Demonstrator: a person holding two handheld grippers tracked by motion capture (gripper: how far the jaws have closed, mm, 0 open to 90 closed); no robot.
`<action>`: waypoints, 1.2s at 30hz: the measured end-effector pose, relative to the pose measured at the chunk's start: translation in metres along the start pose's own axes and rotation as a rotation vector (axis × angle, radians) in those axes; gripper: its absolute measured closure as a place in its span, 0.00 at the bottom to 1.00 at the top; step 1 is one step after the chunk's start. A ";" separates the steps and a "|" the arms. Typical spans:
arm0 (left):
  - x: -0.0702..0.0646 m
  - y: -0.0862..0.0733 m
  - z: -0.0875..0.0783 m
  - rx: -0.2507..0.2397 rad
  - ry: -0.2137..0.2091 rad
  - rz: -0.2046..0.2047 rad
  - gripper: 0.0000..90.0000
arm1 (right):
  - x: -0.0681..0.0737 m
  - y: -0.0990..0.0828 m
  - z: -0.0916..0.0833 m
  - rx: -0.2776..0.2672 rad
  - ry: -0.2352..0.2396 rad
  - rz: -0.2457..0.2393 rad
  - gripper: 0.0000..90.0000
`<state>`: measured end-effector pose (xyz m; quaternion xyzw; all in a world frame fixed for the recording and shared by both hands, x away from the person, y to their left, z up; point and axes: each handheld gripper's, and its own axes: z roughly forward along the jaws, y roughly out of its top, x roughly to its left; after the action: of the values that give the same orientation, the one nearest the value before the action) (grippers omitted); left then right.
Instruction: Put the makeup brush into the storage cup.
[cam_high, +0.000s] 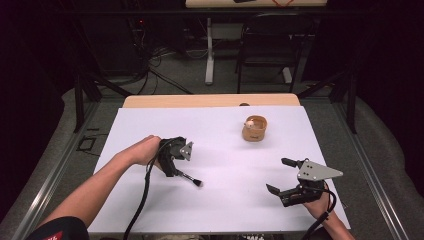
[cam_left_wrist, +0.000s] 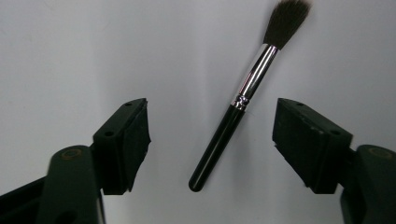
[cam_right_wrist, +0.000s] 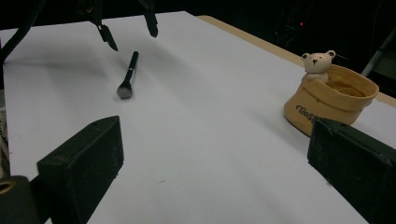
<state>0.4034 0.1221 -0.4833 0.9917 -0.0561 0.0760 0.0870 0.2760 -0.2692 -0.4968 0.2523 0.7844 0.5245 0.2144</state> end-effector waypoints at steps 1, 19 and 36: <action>0.000 0.001 0.001 0.003 -0.013 0.004 0.34 | 0.000 0.000 0.000 -0.002 0.001 0.004 0.03; -0.001 0.003 0.025 0.072 -0.122 0.060 0.64 | 0.000 0.000 0.000 0.004 0.000 0.008 0.04; 0.000 0.007 0.033 0.106 -0.162 0.090 0.81 | 0.000 0.000 0.000 0.006 0.000 0.007 0.04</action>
<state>0.4069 0.1095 -0.5139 0.9943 -0.1032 0.0020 0.0260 0.2764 -0.2692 -0.4971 0.2558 0.7849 0.5231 0.2116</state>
